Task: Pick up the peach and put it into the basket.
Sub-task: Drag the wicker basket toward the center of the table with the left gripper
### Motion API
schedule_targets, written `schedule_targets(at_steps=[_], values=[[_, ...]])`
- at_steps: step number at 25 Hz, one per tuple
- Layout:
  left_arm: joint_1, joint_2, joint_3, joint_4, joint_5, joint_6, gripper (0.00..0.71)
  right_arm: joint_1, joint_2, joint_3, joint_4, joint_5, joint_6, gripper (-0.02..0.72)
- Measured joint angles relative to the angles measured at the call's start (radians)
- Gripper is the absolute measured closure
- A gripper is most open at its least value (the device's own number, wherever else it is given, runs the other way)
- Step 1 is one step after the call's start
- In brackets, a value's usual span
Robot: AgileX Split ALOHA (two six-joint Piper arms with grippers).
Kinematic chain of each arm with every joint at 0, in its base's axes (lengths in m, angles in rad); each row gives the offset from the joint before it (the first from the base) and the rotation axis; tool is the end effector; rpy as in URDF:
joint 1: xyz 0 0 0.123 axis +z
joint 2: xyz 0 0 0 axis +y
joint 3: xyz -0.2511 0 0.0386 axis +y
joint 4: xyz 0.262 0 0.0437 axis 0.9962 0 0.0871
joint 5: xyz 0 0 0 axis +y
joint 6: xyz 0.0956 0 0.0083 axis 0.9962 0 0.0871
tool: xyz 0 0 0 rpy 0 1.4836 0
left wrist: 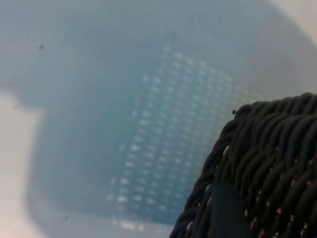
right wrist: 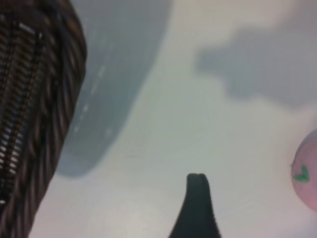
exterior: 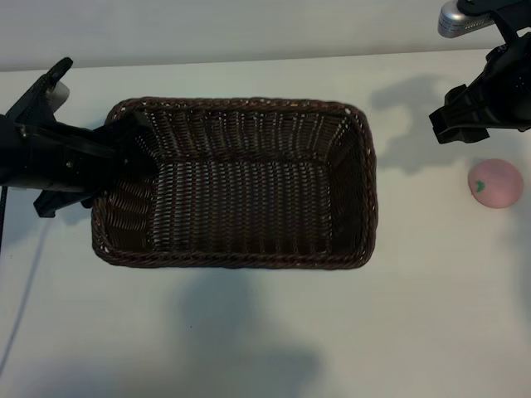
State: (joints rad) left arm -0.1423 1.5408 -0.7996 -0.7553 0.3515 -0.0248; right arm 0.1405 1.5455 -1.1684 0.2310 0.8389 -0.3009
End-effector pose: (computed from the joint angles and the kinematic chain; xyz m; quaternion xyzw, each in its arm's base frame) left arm 0.3043 -0.0665 0.1566 -0.2441 0.9086 -0.2394 0.2401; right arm 0.3279 0.0629 0.2342 -0.1572 0.9580 0.0828 0.2251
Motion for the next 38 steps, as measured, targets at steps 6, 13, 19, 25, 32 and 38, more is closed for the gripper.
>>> schedule_targets(at_steps=[6,13,19,25,32,38], values=[[0.000,0.002,-0.007,-0.040,-0.041,0.052,0.293,0.000,0.000,0.000,0.000,0.000,0.000,0.138],[0.000,0.114,-0.187,-0.039,0.023,0.057,0.293,0.000,0.000,0.000,0.000,0.000,0.000,0.138],[-0.001,0.205,-0.296,-0.044,0.035,0.057,0.293,0.000,0.000,0.000,0.000,0.000,0.000,0.138],[-0.055,0.303,-0.335,-0.111,-0.005,0.057,0.293,0.000,0.000,0.000,0.000,0.000,0.000,0.138],[-0.122,0.420,-0.405,-0.148,-0.026,0.056,0.293,0.000,0.000,0.000,0.000,0.004,0.000,0.138],[-0.126,0.472,-0.409,-0.151,-0.035,0.042,0.293,0.000,0.000,0.000,0.000,0.008,0.000,0.138]])
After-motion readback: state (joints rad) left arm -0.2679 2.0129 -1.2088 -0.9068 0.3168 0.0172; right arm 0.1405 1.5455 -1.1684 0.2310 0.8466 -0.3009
